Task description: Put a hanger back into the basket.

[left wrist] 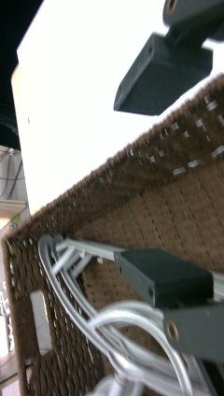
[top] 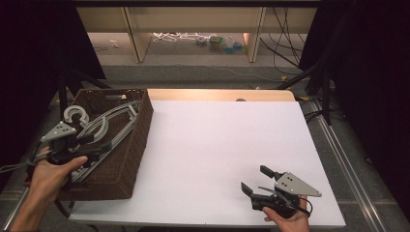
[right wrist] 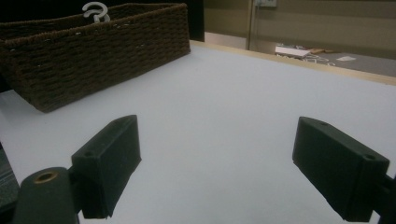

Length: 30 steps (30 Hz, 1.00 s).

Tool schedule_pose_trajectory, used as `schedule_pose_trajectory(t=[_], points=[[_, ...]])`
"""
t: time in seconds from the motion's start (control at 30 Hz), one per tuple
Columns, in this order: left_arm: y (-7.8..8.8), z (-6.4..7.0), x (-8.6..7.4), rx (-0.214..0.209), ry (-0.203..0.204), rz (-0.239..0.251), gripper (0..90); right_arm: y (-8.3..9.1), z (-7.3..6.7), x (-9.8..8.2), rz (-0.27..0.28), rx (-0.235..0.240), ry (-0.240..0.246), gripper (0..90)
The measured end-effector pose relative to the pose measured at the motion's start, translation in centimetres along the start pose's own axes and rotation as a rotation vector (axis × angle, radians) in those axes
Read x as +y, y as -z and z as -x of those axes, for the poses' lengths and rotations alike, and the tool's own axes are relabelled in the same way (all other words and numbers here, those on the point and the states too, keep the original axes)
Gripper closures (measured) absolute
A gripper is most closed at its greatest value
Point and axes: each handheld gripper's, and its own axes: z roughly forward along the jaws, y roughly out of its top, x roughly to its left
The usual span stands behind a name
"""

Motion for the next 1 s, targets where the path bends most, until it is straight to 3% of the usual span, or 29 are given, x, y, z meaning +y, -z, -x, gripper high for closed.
schedule_pose_trajectory(t=[0.07,0.13,0.27,0.37,0.53,0.6,0.8,1.0], points=[[-0.2,0.9,0.0,0.01,-0.01,0.025,19.4,0.0,0.0,0.0,0.003,0.004,-0.004,15.9],[-0.3,1.6,-0.1,0.002,0.023,0.059,19.0,0.1,0.0,0.0,0.009,-0.006,-0.003,15.8],[-0.6,3.2,-0.2,-0.023,-0.001,0.09,17.1,0.1,0.1,0.1,0.024,-0.006,0.004,15.6],[-0.9,4.3,-0.6,-0.045,-0.025,0.098,17.7,0.0,0.0,0.1,0.019,0.006,0.009,15.6],[-1.6,5.8,-1.2,-0.088,-0.023,0.118,17.7,0.0,-0.1,0.1,0.014,0.001,0.0,15.6],[-1.6,6.7,-1.5,-0.08,-0.021,0.108,18.4,0.0,0.1,0.1,0.032,-0.01,0.028,15.6],[-2.3,9.0,-2.6,-0.118,-0.047,0.132,19.7,0.0,0.0,0.1,0.02,-0.003,0.03,15.6],[-3.0,9.9,-3.2,-0.114,-0.067,0.167,19.6,-0.1,0.0,0.1,0.032,-0.001,0.031,15.6]])
